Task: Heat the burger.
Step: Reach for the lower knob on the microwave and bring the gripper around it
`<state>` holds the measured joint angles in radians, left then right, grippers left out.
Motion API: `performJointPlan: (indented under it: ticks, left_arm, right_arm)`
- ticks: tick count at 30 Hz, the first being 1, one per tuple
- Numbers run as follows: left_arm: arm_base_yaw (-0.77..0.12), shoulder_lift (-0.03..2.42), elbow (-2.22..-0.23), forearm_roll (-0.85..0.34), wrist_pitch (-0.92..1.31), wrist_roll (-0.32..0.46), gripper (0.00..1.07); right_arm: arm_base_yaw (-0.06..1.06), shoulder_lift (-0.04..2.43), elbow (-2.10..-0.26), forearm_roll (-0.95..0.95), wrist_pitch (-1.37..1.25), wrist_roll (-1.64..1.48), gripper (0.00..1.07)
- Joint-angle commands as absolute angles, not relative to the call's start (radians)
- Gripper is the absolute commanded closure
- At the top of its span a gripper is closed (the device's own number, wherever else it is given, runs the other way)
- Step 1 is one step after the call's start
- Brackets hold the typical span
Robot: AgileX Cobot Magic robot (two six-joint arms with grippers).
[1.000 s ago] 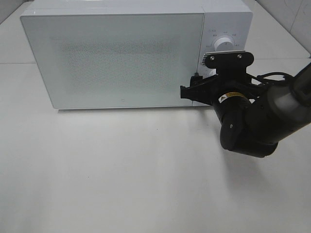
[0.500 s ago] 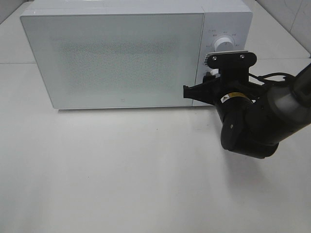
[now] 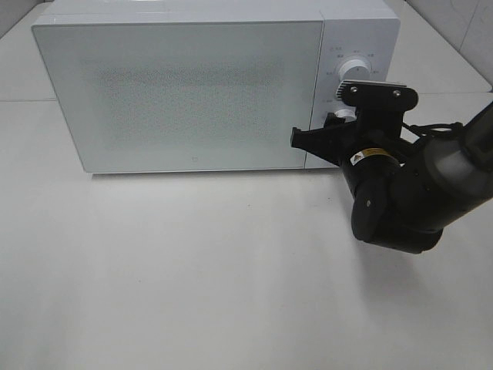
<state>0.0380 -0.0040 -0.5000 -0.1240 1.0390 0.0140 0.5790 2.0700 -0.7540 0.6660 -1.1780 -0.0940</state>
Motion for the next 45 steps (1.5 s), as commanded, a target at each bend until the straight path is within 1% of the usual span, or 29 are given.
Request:
performJointPlan:
  ticks: [1, 2, 3, 4, 5, 6, 8, 9, 11, 12, 14, 15, 16, 27, 35, 37, 39, 40, 41, 42, 43, 44, 45]
  left_arm:
    - [0.037, -0.028, -0.496, -0.132, 1.031, 0.012, 0.08]
    - [0.037, -0.028, -0.496, -0.132, 1.031, 0.012, 0.08]
    - [0.037, -0.028, -0.496, -0.132, 1.031, 0.012, 0.08]
    - [0.037, -0.028, -0.496, -0.132, 1.031, 0.012, 0.08]
    - [0.037, -0.028, -0.496, -0.132, 1.031, 0.012, 0.08]
    - [0.037, -0.028, -0.496, -0.132, 1.031, 0.012, 0.08]
    - [0.037, -0.028, -0.496, -0.132, 1.031, 0.012, 0.08]
    - [0.037, -0.028, -0.496, -0.132, 1.031, 0.012, 0.08]
    - [0.037, -0.028, -0.496, -0.132, 1.031, 0.012, 0.08]
    - [0.037, -0.028, -0.496, -0.132, 1.031, 0.012, 0.08]
    - [0.037, -0.028, -0.496, -0.132, 1.031, 0.012, 0.08]
    - [0.037, -0.028, -0.496, -0.132, 1.031, 0.012, 0.08]
    - [0.037, -0.028, -0.496, -0.132, 1.031, 0.012, 0.08]
    - [0.037, -0.028, -0.496, -0.132, 1.031, 0.012, 0.08]
    - [0.037, -0.028, -0.496, -0.132, 1.031, 0.012, 0.08]
    - [0.037, -0.028, -0.496, -0.132, 1.031, 0.012, 0.08]
    - [0.037, -0.028, -0.496, -0.132, 1.031, 0.012, 0.08]
    - [0.037, -0.028, -0.496, -0.132, 1.031, 0.012, 0.08]
    - [0.037, -0.028, -0.496, -0.132, 1.031, 0.012, 0.08]
    - [0.037, -0.028, -0.496, -0.132, 1.031, 0.012, 0.08]
    - [0.037, -0.028, -0.496, -0.132, 1.031, 0.012, 0.08]
    - [0.037, -0.028, -0.496, -0.132, 1.031, 0.012, 0.08]
    - [0.037, -0.028, -0.496, -0.132, 1.031, 0.012, 0.08]
  right_arm:
    - [0.574, 2.062, -0.774, 0.594, -1.289, 0.233, 1.07]
    - [0.573, 2.062, -0.774, 0.594, -1.289, 0.325, 1.07]
    - [0.573, 2.062, -0.774, 0.594, -1.289, 0.325, 1.07]
    - [0.572, 2.062, -0.774, 0.594, -1.290, 0.518, 1.07]
    - [0.572, 2.062, -0.774, 0.594, -1.290, 0.600, 1.07]
    - [0.572, 2.062, -0.774, 0.594, -1.290, 0.600, 1.07]
    - [0.572, 2.062, -0.774, 0.594, -1.296, 0.961, 1.07]
    - [0.572, 2.062, -0.774, 0.594, -1.296, 0.961, 1.07]
    - [0.572, 2.062, -0.773, 0.609, -1.325, 1.201, 1.07]
    - [0.572, 2.062, -0.773, 0.609, -1.325, 1.201, 1.07]
    - [0.572, 2.062, -0.774, 0.613, -1.354, 1.401, 1.07]
    - [0.572, 2.062, -0.774, 0.613, -1.354, 1.401, 1.07]
    - [0.572, 2.062, -0.774, 0.612, -1.366, 1.478, 1.07]
    - [0.572, 2.062, -0.774, 0.605, -1.393, 1.473, 1.06]
    - [0.572, 2.062, -0.774, 0.602, -1.393, 1.442, 1.01]
    - [0.572, 2.062, -0.774, 0.601, -1.393, 1.442, 0.97]
    - [0.572, 2.062, -0.774, 0.601, -1.393, 1.443, 0.95]
    - [0.572, 2.062, -0.774, 0.601, -1.393, 1.443, 0.91]
    - [0.572, 2.062, -0.774, 0.601, -1.393, 1.443, 0.91]
    - [0.572, 2.062, -0.773, 0.601, -1.393, 1.443, 0.86]
    - [0.572, 2.062, -0.773, 0.601, -1.393, 1.443, 0.83]
    - [0.572, 2.062, -0.773, 0.601, -1.393, 1.443, 0.83]
    - [0.572, 2.062, -0.773, 0.601, -1.393, 1.443, 0.78]
